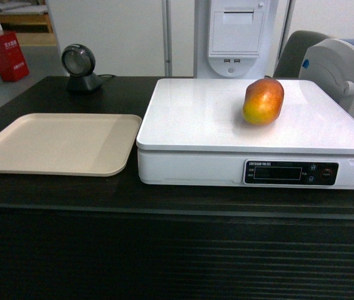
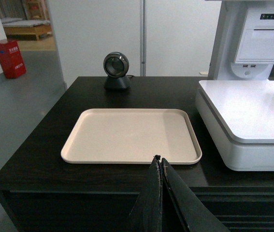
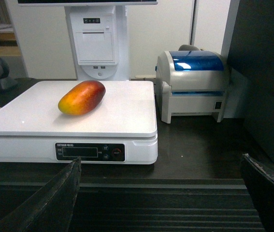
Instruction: Place dark red mango on scale at checkout
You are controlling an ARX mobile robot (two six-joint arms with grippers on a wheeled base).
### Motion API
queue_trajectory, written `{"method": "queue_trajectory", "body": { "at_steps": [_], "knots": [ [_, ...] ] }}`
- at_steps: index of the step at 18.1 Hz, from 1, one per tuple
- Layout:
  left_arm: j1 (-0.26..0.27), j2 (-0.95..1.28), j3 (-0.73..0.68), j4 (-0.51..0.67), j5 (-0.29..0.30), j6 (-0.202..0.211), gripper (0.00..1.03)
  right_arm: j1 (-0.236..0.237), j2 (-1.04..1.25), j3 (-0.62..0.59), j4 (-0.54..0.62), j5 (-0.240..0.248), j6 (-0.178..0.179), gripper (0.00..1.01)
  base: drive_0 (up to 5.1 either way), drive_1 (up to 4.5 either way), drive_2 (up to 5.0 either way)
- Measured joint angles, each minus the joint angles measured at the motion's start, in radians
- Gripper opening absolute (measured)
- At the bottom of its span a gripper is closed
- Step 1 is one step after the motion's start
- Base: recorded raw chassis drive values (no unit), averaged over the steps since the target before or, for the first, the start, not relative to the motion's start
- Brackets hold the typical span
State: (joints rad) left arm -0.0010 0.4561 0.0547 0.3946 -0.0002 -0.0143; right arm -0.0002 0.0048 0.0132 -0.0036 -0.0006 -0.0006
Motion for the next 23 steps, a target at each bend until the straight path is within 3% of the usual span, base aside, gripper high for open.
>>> {"method": "queue_trajectory", "body": {
  "at_steps": [11,17,19,23],
  "knots": [
    [0.000,-0.177,-0.045,-0.109,0.000,0.000,0.02,0.000,0.000,0.000,0.000,0.000,0.000,0.98,0.0,0.00,0.0],
    [0.000,-0.283,-0.045,-0.221,0.000,0.000,0.02,0.000,0.000,0.000,0.000,0.000,0.000,0.98,0.0,0.00,0.0],
    [0.000,-0.428,-0.045,-0.408,-0.001,0.000,0.02,0.000,0.000,0.000,0.000,0.001,0.000,0.98,0.0,0.00,0.0],
    [0.001,-0.446,-0.044,-0.401,0.000,0.000,0.02,0.000,0.000,0.000,0.000,0.000,0.000,0.98,0.0,0.00,0.0]
  ]
}}
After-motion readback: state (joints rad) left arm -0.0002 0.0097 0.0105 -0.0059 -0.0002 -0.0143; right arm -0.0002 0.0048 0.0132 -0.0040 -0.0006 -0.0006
